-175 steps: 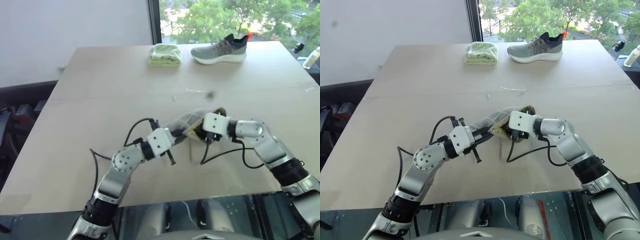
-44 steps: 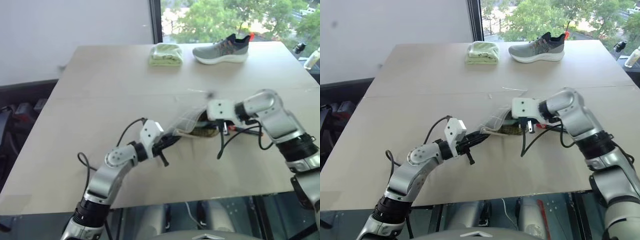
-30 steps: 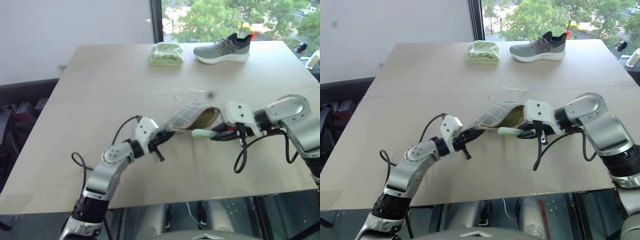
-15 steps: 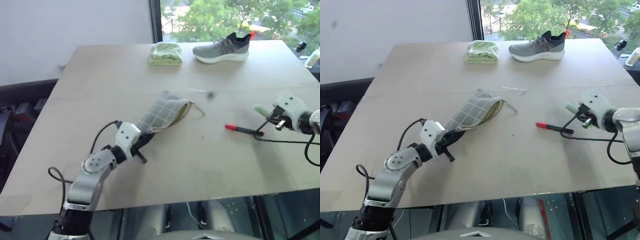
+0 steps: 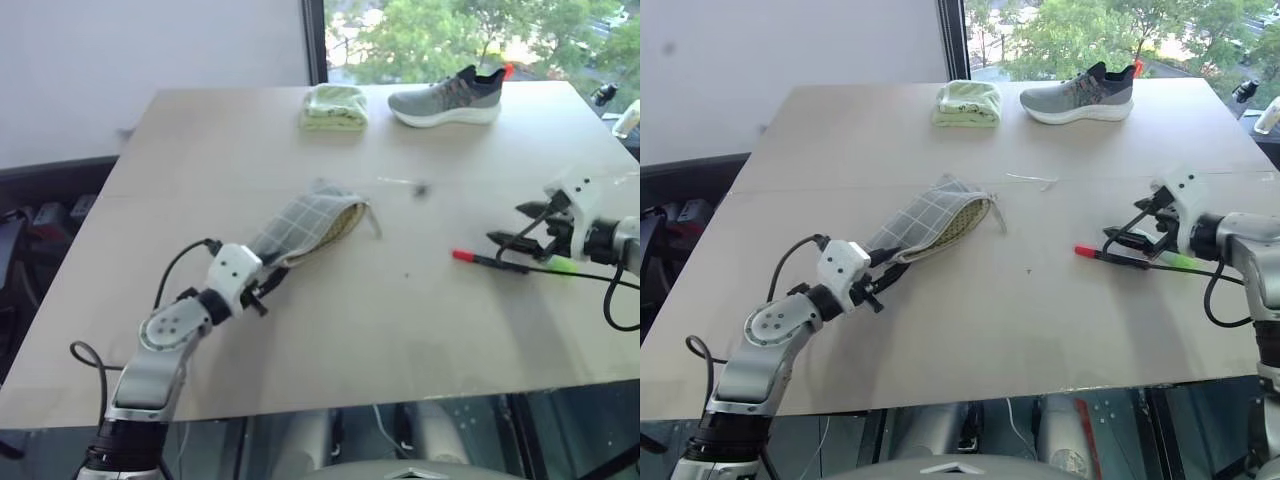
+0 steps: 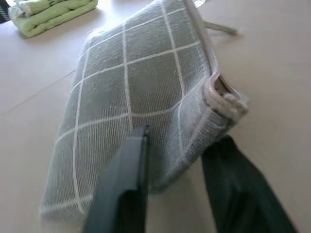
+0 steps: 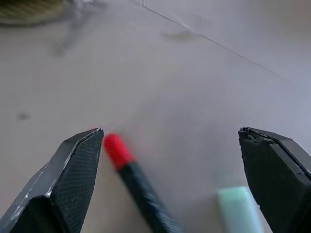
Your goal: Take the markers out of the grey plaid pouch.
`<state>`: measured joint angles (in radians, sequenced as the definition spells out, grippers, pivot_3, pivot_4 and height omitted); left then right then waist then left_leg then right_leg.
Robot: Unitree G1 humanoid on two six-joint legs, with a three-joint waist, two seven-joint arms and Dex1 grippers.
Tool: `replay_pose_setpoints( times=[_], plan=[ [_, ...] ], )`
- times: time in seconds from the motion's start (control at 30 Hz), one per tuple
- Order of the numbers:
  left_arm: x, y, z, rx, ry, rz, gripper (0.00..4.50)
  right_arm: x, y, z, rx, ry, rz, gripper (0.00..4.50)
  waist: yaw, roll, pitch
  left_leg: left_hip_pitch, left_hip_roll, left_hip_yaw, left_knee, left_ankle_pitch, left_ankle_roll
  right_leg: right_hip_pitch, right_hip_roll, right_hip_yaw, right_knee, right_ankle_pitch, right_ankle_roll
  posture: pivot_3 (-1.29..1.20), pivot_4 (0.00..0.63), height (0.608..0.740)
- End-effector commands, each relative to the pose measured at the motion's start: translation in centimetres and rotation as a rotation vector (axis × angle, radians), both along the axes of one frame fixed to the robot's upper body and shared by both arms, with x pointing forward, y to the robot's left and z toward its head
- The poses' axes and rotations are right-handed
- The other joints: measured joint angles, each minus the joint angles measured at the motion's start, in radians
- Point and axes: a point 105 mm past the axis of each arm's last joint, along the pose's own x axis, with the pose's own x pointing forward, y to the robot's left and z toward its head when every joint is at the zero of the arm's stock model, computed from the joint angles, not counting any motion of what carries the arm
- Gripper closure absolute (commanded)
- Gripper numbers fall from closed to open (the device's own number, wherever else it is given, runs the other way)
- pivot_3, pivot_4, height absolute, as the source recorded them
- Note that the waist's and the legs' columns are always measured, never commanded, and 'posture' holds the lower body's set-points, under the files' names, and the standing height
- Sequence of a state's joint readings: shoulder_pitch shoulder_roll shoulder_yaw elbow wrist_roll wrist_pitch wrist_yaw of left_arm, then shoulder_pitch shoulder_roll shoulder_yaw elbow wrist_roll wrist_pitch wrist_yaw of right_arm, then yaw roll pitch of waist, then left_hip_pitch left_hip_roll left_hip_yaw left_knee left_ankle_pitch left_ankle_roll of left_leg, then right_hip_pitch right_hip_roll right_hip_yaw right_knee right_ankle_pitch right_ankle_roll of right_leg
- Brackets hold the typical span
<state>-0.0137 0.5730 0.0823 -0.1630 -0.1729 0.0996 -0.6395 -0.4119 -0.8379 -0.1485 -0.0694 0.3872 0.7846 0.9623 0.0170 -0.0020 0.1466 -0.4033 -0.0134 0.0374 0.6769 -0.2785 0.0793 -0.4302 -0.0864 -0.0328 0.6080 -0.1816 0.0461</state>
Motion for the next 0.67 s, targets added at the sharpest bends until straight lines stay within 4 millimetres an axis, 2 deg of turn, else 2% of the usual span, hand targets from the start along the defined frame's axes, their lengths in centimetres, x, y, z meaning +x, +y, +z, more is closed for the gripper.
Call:
replay_pose_setpoints(
  times=[0.03,0.1,0.2,0.43,0.57,0.67],
  plan=[
    [-0.6,1.8,0.1,0.045,-0.048,0.082,1.47,-2.4,1.7,0.4,0.172,-0.023,0.145,0.00,0.000,-0.001,-0.001,0.000,0.000,0.000,0.000,0.000,0.000,0.000,0.000,0.000,0.000,0.000,0.000,0.00,0.150,0.740],
    [-1.5,1.5,-0.5,0.030,-0.021,0.068,0.58,-3.2,1.8,-0.4,0.224,-0.011,0.180,0.00,-0.003,0.000,0.000,0.001,0.000,-0.001,0.000,0.000,0.001,0.002,0.000,0.000,-0.001,0.000,0.000,0.00,0.150,0.740],
    [-3.9,0.8,-0.4,-0.117,0.035,0.053,0.58,-4.6,1.3,-2.3,0.244,-0.003,0.209,0.00,-0.004,0.000,0.000,0.001,0.000,0.000,0.000,-0.001,0.001,0.001,-0.001,0.001,-0.001,0.000,0.000,0.00,0.150,0.740],
    [-9.5,-0.1,-1.2,-0.319,0.253,0.056,0.58,-6.7,0.2,-4.9,0.270,-0.008,0.233,0.00,-0.003,0.000,0.000,0.003,0.001,-0.001,-0.001,-0.001,0.001,0.002,-0.002,0.001,0.000,-0.003,-0.004,0.00,0.150,0.740],
    [-11.3,-0.6,-2.3,-0.257,0.322,0.024,0.58,-6.6,-0.5,-5.7,0.268,-0.005,0.215,0.00,-0.003,0.000,0.000,0.005,0.001,0.000,-0.001,-0.001,0.001,0.002,-0.001,0.001,0.001,-0.003,-0.004,0.00,0.150,0.740],
    [-11.6,-0.7,-2.4,-0.259,0.328,0.028,0.58,-6.3,-0.9,-6.3,0.244,-0.004,0.213,0.00,-0.003,0.000,0.000,0.005,0.001,-0.001,-0.001,-0.001,0.001,0.002,0.001,0.000,0.001,-0.003,-0.003,0.00,0.150,0.740]
  ],
)
